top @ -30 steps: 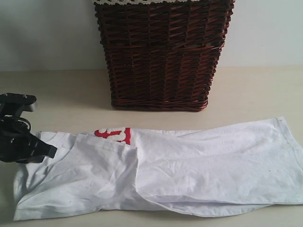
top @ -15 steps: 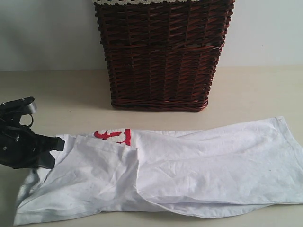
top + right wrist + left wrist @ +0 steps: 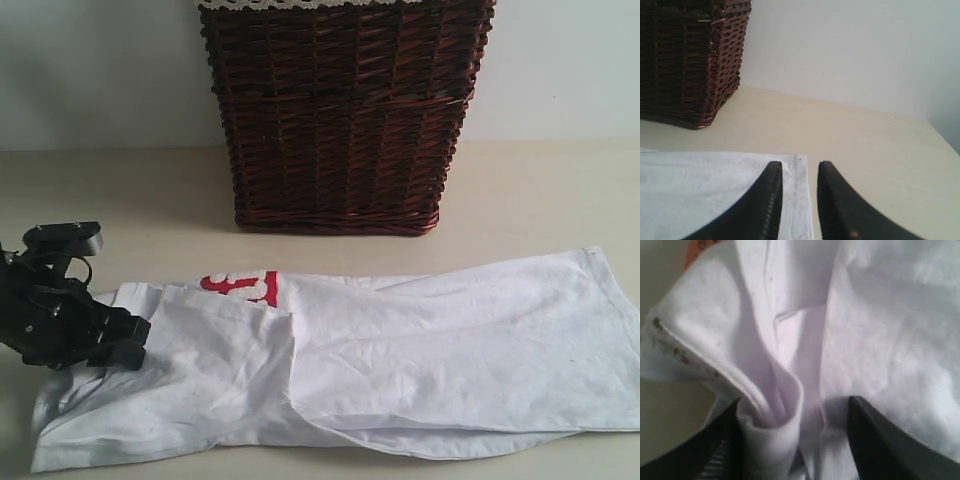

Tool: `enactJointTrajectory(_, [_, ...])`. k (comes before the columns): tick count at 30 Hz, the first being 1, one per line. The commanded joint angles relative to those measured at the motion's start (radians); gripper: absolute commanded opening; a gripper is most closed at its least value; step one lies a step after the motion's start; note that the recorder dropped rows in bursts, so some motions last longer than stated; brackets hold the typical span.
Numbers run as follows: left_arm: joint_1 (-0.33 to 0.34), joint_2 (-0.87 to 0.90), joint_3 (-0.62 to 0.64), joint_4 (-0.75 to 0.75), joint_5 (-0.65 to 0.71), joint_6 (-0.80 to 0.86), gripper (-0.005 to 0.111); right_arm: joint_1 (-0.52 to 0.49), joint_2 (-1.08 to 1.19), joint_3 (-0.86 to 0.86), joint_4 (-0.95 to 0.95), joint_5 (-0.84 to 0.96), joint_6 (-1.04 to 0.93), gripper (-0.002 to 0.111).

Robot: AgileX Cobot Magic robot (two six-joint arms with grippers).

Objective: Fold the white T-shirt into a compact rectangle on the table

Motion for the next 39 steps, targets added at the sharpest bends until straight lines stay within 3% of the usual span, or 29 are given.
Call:
enactJointTrajectory(1, [-0.047,0.011,-0.004,-0.012,-0.035,0.004,0.055,-0.005,0.0,0.002,-0.002,-0.009,0.0,0.025])
enactJointTrajectory(4, [-0.051,0.011,-0.004,-0.018,-0.039,0.004,0.04,-0.005,0.0,0.002,-0.002,-0.009,0.0,0.025])
enactJointTrajectory(5, [-0.051,0.011,-0.004,-0.019,-0.039,0.002,0.031,-0.005,0.0,0.002,-0.002,-0.009,0.0,0.025])
enactJointTrajectory(6, [-0.051,0.011,-0.004,-0.019,-0.043,0.002,0.011,-0.005,0.0,0.002,-0.002,-0.009,0.0,0.025])
enactJointTrajectory(7, [-0.051,0.011,-0.004,-0.019,-0.045,0.002,0.0,-0.005,0.0,0.002,-0.002,-0.009,0.0,0.025])
enactJointTrajectory(17, [-0.044,-0.168,-0.004,-0.021,-0.136,0.027,0.0,-0.005,0.0,0.002,-0.002,-0.009,0.0,0.025])
enactJointTrajectory(22, [0.038,-0.186,0.019,0.028,-0.087,0.075,0.0,-0.005,0.0,0.002,-0.002,-0.009,0.0,0.025])
enactJointTrajectory(31, [0.231,-0.186,0.129,0.104,-0.197,0.083,0.0,-0.005,0.0,0.002,-0.002,-0.009,0.0,0.025])
enactJointTrajectory(39, [0.239,-0.186,0.133,0.062,-0.143,0.081,0.0,-0.005,0.0,0.002,-0.002,-0.009,0.0,0.025])
